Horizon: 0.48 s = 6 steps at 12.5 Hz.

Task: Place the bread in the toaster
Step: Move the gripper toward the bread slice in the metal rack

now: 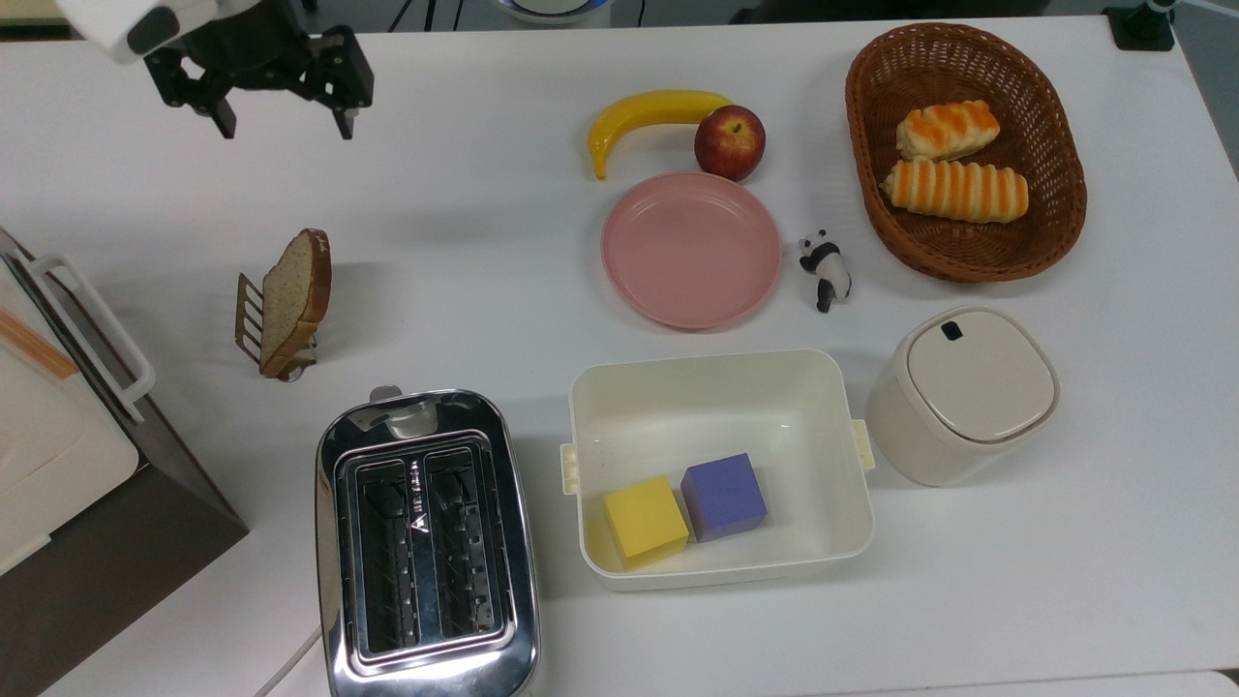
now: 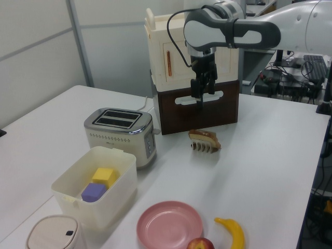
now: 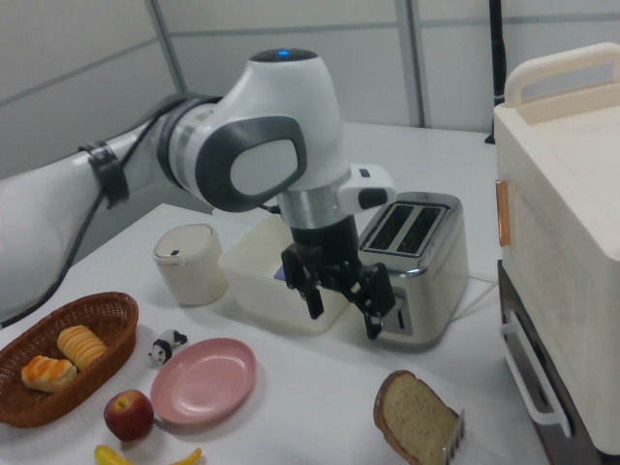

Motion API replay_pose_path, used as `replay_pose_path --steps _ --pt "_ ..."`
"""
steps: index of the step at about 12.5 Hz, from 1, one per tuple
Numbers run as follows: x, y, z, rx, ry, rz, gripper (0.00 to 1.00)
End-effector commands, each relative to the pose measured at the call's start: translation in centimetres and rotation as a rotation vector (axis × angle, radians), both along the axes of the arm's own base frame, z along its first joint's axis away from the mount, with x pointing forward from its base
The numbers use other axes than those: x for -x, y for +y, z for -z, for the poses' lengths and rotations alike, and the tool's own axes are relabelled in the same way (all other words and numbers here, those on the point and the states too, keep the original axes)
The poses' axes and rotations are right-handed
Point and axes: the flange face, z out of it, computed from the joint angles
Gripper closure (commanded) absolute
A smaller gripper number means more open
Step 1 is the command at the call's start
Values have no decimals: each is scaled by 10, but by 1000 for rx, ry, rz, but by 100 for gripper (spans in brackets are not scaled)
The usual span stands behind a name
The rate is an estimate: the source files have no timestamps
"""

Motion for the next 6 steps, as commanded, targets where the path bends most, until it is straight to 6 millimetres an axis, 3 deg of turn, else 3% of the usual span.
replay_pose_path --steps 1,6 --pt "-5 -1 22 44 54 -28 0" --pt "-25 1 64 53 75 -27 0"
